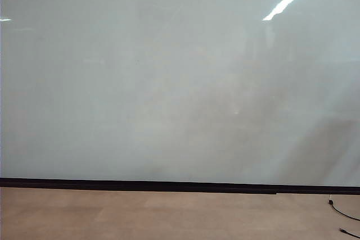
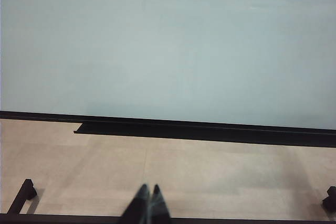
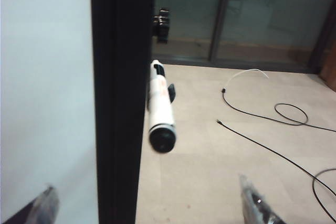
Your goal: Pick up the pen on the shelf to the right of the whiteboard and write the letter Z.
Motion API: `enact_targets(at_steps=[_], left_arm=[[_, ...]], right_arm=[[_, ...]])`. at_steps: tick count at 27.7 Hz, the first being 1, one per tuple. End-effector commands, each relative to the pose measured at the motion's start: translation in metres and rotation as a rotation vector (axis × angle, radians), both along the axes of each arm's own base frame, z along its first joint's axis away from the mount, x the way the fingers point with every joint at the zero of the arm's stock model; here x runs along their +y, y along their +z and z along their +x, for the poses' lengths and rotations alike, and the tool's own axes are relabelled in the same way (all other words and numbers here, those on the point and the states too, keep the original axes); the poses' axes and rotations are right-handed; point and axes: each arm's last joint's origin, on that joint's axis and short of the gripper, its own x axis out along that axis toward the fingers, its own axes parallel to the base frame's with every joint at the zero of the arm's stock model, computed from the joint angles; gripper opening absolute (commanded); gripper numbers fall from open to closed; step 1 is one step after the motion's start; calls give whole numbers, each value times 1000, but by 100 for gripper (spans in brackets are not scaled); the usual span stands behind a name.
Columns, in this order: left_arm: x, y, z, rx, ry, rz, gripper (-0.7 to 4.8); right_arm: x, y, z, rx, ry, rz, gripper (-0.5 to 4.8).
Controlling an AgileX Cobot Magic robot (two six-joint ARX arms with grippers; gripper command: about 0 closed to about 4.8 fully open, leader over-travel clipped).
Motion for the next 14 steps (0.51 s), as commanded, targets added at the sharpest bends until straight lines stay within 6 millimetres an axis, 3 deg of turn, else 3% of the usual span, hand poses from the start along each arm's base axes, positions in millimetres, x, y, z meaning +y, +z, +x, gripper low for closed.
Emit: enact_targets(at_steps=[1, 5, 14], left_arm=[[0, 1, 0, -7, -1, 4, -5], [0, 1, 0, -7, -1, 4, -5], [0, 1, 0, -7, -1, 4, -5]], right_arm=[[-13, 3, 10, -32, 75, 9, 479], [-25, 2, 24, -49, 138, 78, 479], [-34, 2, 44, -74, 149, 120, 479]])
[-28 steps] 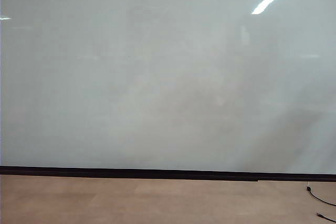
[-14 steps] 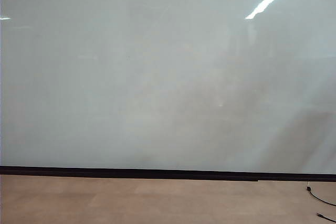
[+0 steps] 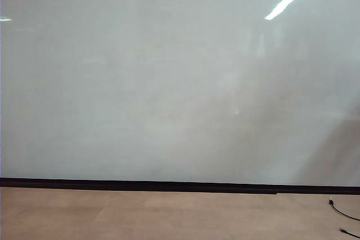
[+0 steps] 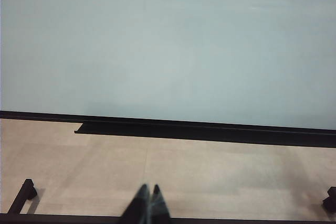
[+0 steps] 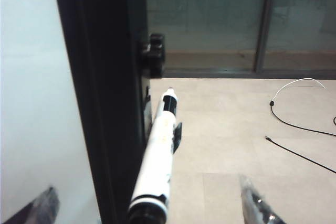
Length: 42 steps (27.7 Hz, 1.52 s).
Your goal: Pick up the pen on the shelf to the right of the whiteboard and write the letter Z.
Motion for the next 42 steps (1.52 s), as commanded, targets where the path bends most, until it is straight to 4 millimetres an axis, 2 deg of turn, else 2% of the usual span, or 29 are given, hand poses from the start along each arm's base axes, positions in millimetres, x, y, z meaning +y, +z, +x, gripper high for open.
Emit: enact_targets(at_steps=[1, 17, 23, 38, 39, 40, 42], left_arm=[[0, 1, 0, -7, -1, 4, -5], [0, 1, 0, -7, -1, 4, -4], [0, 1, 0, -7, -1, 4, -4], [0, 1, 0, -7, -1, 4, -4], [0, 1, 0, -7, -1, 4, -4], [0, 1, 0, -7, -1, 4, -4], [0, 1, 0, -7, -1, 4, -4]], right_arm=[[-1, 3, 4, -24, -12, 12, 479], [-4, -7, 21, -11, 37, 40, 479], [-7, -3, 27, -30, 82, -2, 418], [-10, 2, 31, -52, 66, -17, 416], [-10, 2, 32, -52, 65, -17, 411], [-10, 2, 32, -52, 65, -17, 371], [-10, 3, 32, -55, 76, -20, 334]])
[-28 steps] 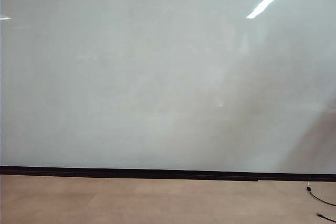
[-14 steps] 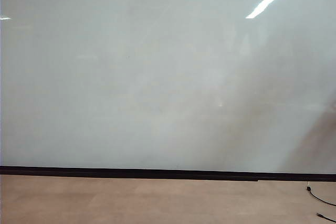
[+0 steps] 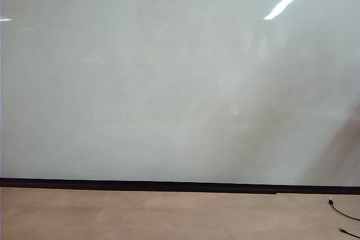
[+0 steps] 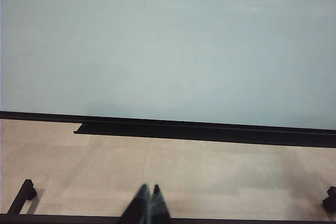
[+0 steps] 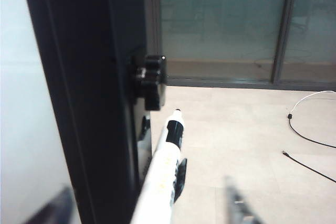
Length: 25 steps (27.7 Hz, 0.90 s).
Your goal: Pick up the pen on the shelf to the right of the whiteboard and write the letter Z.
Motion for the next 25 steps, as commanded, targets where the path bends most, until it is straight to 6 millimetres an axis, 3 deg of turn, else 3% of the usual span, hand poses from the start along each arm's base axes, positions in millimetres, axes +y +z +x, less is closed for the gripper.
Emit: enact_targets(at_steps=[1, 3, 6, 25], left_arm=[[0, 1, 0, -7, -1, 4, -4], [0, 1, 0, -7, -1, 4, -5], [0, 1, 0, -7, -1, 4, -5], [0, 1, 0, -7, -1, 4, -4]], right_arm=[[-1, 5, 2, -25, 15, -18, 332], [-1, 5, 2, -25, 18, -18, 331], [0, 5, 2, -25, 28, -19, 259], [-3, 2, 2, -4, -41, -1, 259]])
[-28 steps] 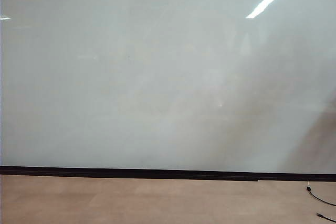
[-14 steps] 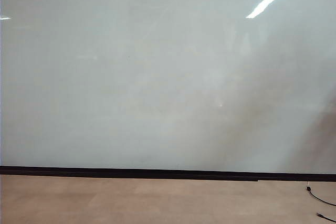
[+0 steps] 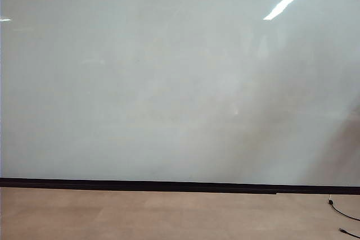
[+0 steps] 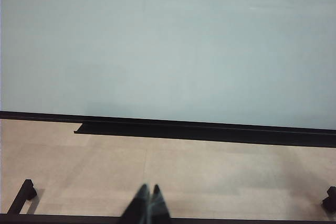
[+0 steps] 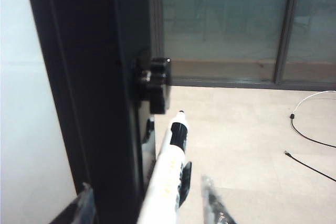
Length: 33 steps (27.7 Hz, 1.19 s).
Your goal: Pick up the pen on the shelf to the right of the whiteboard and write the letter Z.
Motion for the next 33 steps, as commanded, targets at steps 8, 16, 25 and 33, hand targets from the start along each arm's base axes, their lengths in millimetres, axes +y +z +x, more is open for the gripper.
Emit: enact_targets(at_steps=[8, 16, 25, 33], left_arm=[[0, 1, 0, -7, -1, 4, -5], [0, 1, 0, -7, -1, 4, -5], [0, 1, 0, -7, -1, 4, -5], [0, 1, 0, -7, -1, 4, -4]], right_arm=[[0, 1, -3, -16, -21, 9, 259], [0, 1, -3, -17, -9, 8, 207], [1, 2, -2, -18, 14, 5, 207], [0, 3, -1, -22, 14, 3, 185]])
